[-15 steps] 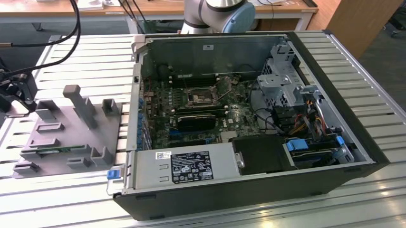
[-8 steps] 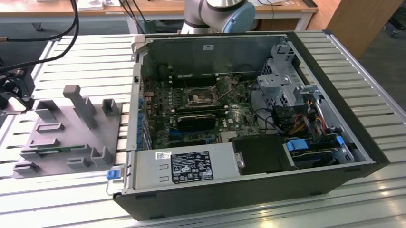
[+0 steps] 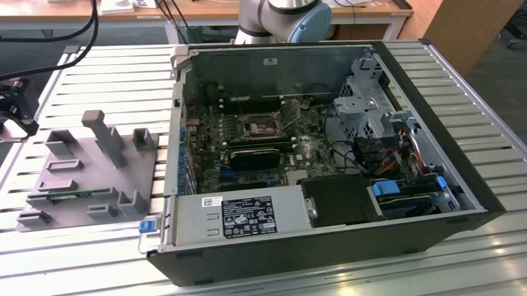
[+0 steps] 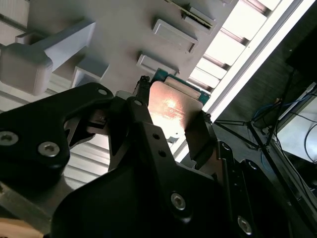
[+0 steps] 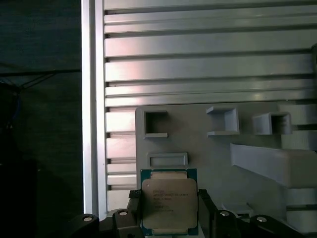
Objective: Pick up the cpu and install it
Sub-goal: 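Pick up the cpu and move it towards the insertion slot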
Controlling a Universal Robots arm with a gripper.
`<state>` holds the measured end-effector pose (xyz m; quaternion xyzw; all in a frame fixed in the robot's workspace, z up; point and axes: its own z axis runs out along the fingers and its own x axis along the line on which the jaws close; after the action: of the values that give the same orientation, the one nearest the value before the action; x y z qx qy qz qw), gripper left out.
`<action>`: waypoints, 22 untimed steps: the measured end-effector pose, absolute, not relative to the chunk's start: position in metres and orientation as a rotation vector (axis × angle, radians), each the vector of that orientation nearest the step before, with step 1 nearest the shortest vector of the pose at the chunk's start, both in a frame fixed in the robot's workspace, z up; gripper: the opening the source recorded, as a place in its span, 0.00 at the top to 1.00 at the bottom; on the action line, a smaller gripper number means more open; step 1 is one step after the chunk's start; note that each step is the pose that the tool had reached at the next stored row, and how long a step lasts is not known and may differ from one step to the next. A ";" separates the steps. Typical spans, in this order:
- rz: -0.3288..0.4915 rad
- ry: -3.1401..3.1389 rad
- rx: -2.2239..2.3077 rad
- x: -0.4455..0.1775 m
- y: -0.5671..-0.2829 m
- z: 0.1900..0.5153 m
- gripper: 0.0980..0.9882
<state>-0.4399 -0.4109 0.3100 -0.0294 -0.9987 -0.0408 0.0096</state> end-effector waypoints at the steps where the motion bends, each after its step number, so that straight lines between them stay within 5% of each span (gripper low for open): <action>1: -0.127 -3.119 -0.092 -0.440 -0.411 0.312 0.50; 22: -0.127 -3.119 -0.092 -0.440 -0.411 0.335 0.50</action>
<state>-0.4399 -0.4109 0.3352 -0.0293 -0.9987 -0.0408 0.0095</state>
